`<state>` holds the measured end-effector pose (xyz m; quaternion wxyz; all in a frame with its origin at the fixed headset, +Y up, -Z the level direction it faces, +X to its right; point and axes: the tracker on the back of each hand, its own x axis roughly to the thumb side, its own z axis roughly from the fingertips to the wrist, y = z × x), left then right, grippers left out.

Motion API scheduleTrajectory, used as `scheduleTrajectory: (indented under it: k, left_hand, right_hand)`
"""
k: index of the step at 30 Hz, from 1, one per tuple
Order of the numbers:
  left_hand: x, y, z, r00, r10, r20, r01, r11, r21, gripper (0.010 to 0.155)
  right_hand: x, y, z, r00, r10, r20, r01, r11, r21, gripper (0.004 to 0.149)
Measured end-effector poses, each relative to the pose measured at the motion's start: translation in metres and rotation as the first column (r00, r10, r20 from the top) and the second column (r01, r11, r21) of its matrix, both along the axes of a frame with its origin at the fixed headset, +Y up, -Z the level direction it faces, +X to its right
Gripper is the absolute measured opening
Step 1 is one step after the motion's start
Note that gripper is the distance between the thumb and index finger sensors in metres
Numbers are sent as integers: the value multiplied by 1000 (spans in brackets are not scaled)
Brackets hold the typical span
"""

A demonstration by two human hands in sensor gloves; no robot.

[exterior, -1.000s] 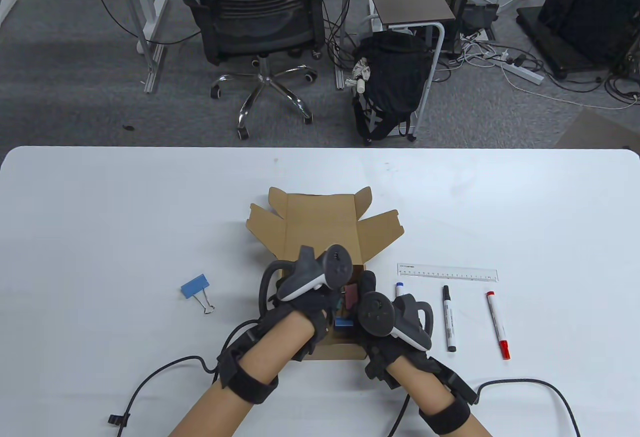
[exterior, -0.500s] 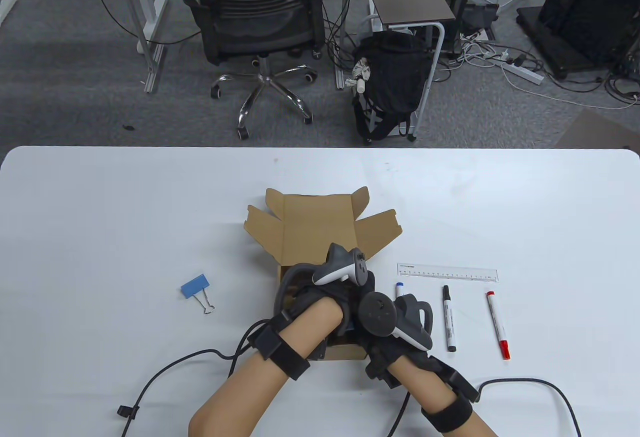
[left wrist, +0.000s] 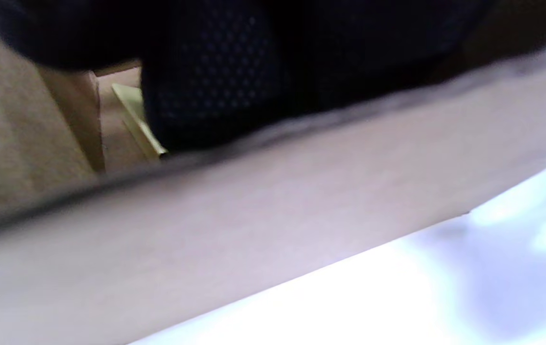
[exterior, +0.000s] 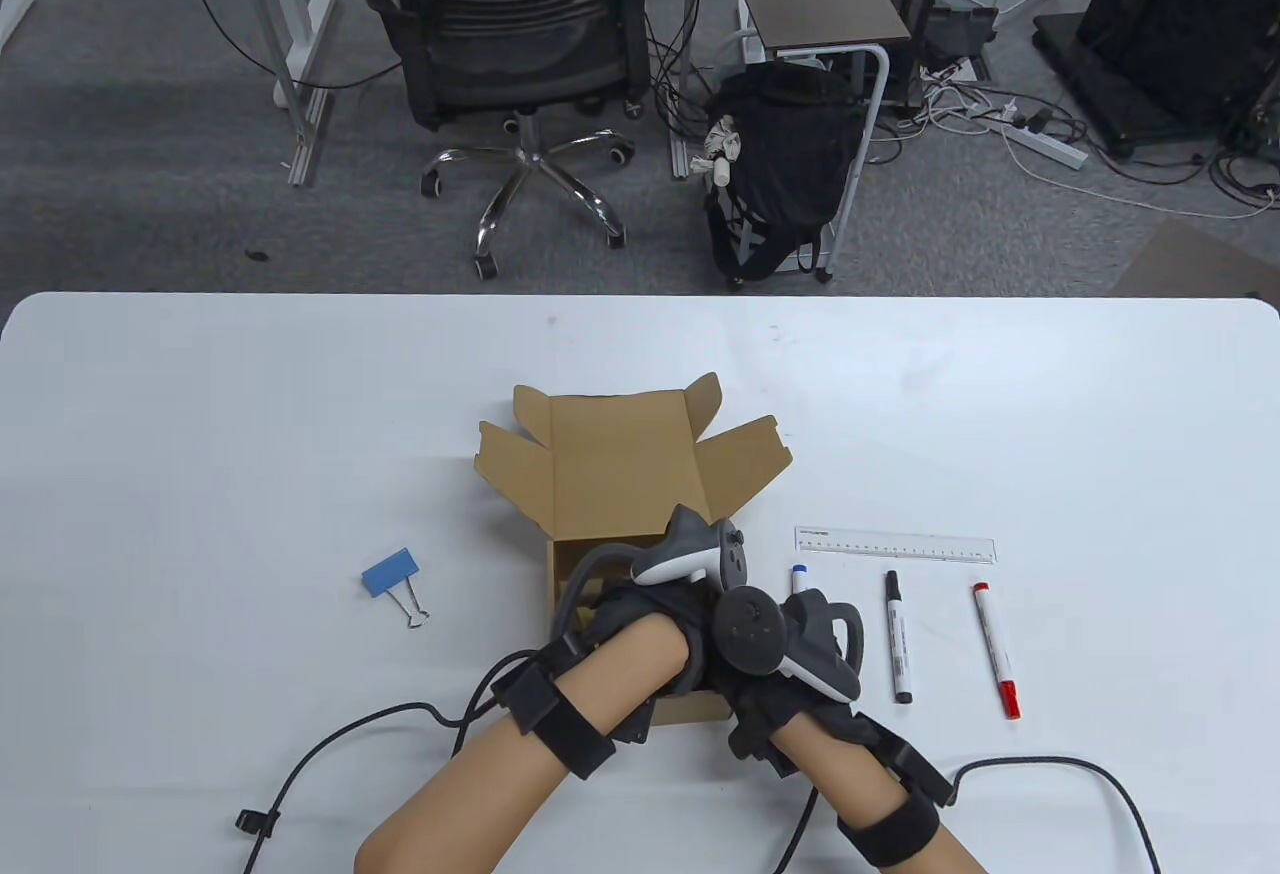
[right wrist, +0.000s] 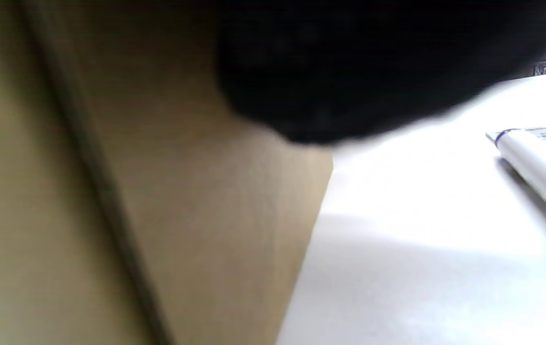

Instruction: Open four flaps of mailer box and unpack office supplies

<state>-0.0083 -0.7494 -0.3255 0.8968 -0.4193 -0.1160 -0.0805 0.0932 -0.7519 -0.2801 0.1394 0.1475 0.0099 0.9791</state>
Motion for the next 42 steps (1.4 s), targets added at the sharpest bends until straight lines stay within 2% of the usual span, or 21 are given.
scheduleTrajectory:
  k: [4,6,9,13,15,17,21,24,26,29,31,33,35,37,39,42]
  left_hand:
    - [-6,11,6,999,35,23,-36,999,19,61]
    - [-17,25,6,995,99,8,-100,993,59,61]
    - [-42,59,4,975,220,-28,-211,961,179,61]
    - [-98,99,2,885,453,-105,-401,858,320,61]
    - [-134,110,1,850,497,-173,-406,828,387,61]
    - [-173,114,0,829,497,-255,-361,825,434,61]
    - [-245,97,0,792,394,-466,-178,880,440,61]
    - [-292,66,0,729,286,-622,-82,939,335,61]
    - [-316,44,-1,690,250,-680,-73,958,278,61]
    - [-340,16,0,627,159,-762,-24,982,186,61]
    - [-352,-2,1,600,134,-789,-10,987,160,61]
    - [-358,-13,3,576,104,-811,-14,993,117,63]
    - [-363,-14,4,555,80,-828,33,992,118,69]
    - [-364,-5,3,555,52,-830,157,974,166,73]
    - [-357,7,0,591,67,-804,167,965,203,72]
    - [-326,34,-3,668,204,-716,97,930,356,67]
  right_hand:
    - [1,0,0,1000,-7,3,7,1000,1,65]
    - [2,0,0,1000,-18,1,18,1000,-3,65]
    - [2,0,0,1000,-10,0,10,1000,-2,65]
    - [1,0,0,1000,0,0,0,1000,-4,65]
    - [1,0,0,1000,-1,1,1,1000,-5,65]
    - [1,0,0,1000,-2,2,2,1000,-6,65]
    - [0,0,0,1000,-3,-1,3,1000,-9,65]
    - [0,0,0,1000,1,0,-1,1000,-9,65]
    - [0,0,0,1000,1,0,-1,1000,-9,65]
    - [0,0,0,1000,-6,1,6,1000,-9,65]
    - [0,0,0,1000,-3,2,3,1000,-10,65]
    - [0,0,0,1000,-3,2,4,1000,-11,65]
    - [0,0,0,1000,-11,0,11,1000,-9,65]
    - [1,-1,0,1000,-17,-1,17,1000,-10,65]
    - [0,-1,0,1000,-16,-2,16,1000,-11,65]
    - [0,-1,0,1000,-14,-3,14,1000,-12,65]
